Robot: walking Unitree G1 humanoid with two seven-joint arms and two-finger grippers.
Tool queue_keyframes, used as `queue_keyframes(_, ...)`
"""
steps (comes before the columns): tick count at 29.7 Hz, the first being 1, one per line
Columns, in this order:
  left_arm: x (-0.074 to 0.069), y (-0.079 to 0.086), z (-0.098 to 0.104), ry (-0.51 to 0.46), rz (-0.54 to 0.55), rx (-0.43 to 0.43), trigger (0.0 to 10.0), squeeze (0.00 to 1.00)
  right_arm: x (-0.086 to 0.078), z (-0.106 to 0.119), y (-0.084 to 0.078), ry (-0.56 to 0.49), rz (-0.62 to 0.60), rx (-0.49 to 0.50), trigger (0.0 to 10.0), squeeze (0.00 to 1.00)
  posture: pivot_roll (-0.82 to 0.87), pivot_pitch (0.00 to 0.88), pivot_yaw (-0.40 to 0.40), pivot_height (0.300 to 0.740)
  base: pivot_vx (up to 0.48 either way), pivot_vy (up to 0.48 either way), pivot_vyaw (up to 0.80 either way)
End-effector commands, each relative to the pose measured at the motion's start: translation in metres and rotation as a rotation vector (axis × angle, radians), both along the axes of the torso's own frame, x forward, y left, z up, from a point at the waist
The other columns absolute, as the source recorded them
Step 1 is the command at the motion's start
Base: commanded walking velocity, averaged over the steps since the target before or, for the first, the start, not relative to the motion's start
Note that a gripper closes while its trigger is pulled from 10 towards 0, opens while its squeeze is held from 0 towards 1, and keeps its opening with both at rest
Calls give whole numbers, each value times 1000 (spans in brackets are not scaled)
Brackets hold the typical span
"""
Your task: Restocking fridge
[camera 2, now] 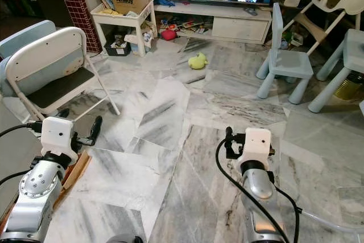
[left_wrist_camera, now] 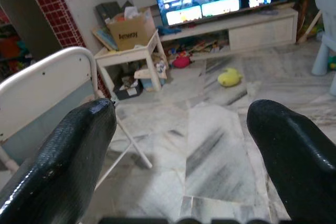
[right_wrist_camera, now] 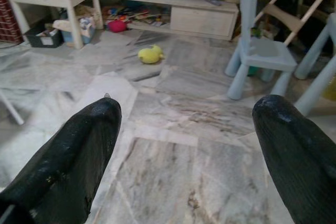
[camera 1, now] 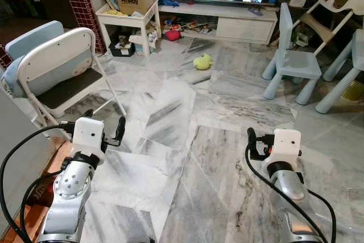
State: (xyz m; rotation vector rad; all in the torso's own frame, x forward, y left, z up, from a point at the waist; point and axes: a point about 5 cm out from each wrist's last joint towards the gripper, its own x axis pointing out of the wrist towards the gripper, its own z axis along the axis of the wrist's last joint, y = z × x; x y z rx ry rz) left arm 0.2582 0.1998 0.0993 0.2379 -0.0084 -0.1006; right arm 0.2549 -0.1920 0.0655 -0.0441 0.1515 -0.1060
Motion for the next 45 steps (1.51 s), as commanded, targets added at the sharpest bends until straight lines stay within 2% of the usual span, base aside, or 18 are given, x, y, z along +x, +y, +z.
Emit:
queue_keyframes(1, -1, 1, -4, 19, -1, 8, 10000, 0, 0, 1, 0, -12, 5, 10, 10000, 0, 1, 0, 27, 740, 0, 398, 0)
queue_keyframes(8, -9, -3, -10, 33, 1, 5, 10000, 0, 1, 0, 1, -1, 25, 16, 10000, 0, 20, 0, -10, 740, 0, 480, 0)
queue_keyframes(10, -11, 0, -12, 35, 23, 2, 10000, 0, 7, 1, 4, -4, 38, 15, 10000, 0, 31, 0, -23, 740, 0, 480, 0)
queue_keyframes(17, -7, 1, -11, 32, 35, -15, 10000, 0, 18, 6, 8, -21, 54, 9, 10000, 0, 39, 0, -34, 740, 0, 480, 0)
queue_keyframes(36, -10, -6, -17, 52, 13, -33, 10000, 0, 23, -2, 6, 6, 45, -8, 10000, 0, 49, 0, -54, 740, 0, 461, 0)
queue_keyframes(45, -18, -8, -21, 71, 4, -38, 10000, 0, 23, -9, 5, 37, 46, -17, 10000, 0, 66, 3, -67, 740, -278, 393, 0)
